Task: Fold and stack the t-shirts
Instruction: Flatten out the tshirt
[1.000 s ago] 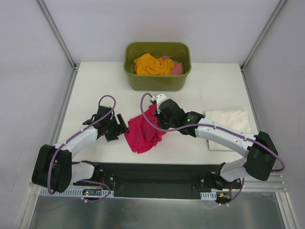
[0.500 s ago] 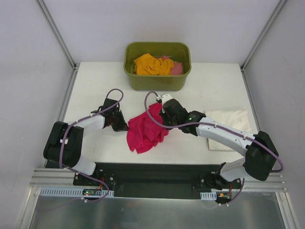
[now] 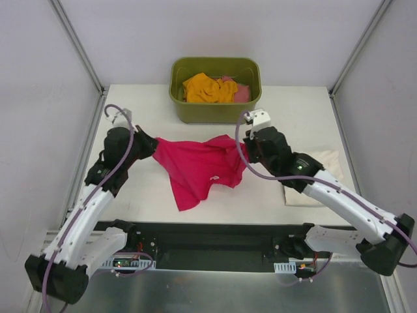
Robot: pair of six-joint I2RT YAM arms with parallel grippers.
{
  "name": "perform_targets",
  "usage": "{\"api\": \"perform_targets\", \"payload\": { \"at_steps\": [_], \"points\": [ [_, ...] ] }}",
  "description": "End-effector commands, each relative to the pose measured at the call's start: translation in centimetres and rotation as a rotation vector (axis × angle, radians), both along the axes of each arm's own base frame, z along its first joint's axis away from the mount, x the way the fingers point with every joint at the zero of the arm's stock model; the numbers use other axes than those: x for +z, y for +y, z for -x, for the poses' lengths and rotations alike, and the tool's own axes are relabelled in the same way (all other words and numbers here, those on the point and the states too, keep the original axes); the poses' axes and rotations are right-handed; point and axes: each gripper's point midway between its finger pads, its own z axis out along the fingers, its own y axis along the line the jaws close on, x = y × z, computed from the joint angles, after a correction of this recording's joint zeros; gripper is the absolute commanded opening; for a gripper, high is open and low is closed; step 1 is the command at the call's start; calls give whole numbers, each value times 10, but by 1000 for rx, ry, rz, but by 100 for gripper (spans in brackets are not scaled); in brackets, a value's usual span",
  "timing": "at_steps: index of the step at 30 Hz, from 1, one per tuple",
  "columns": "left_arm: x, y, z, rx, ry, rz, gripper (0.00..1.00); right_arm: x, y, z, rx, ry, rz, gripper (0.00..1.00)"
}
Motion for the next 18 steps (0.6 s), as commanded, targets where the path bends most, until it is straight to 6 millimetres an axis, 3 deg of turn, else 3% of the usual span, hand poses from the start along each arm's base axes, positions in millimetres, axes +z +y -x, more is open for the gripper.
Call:
{"api": "perform_targets", "payload": {
  "at_steps": [1,2,4,5,7,8,10,11,14,16,18],
  "points": [
    [110,40,14,154,-325,-41,0,103,-40,2,-88,-260,-96,1],
    [146,47,28,172,-419,-19,0,115,-46,5,-93,-289,-117,1],
    [179,54,42,185,-510,-13,0,148,-62,17,-102,-365,-176,1],
    [210,59,58,189,-591,11,0,160,-64,22,-85,-391,-204,1],
    [239,61,75,172,-672,16,0,192,-75,39,-55,-457,-277,1],
    [267,65,92,174,-744,38,0,201,-74,47,-13,-472,-305,1],
    [291,62,113,122,-820,52,0,226,-79,63,40,-519,-369,1],
    [314,63,131,108,-885,69,0,238,-79,77,94,-537,-413,1],
    [354,58,169,22,-1008,87,0,269,-80,105,204,-569,-504,1],
    [367,55,182,-12,-1047,92,0,287,-82,119,248,-589,-546,1],
    [378,53,187,-31,-1070,92,0,289,-78,118,261,-574,-537,1]
  ]
}}
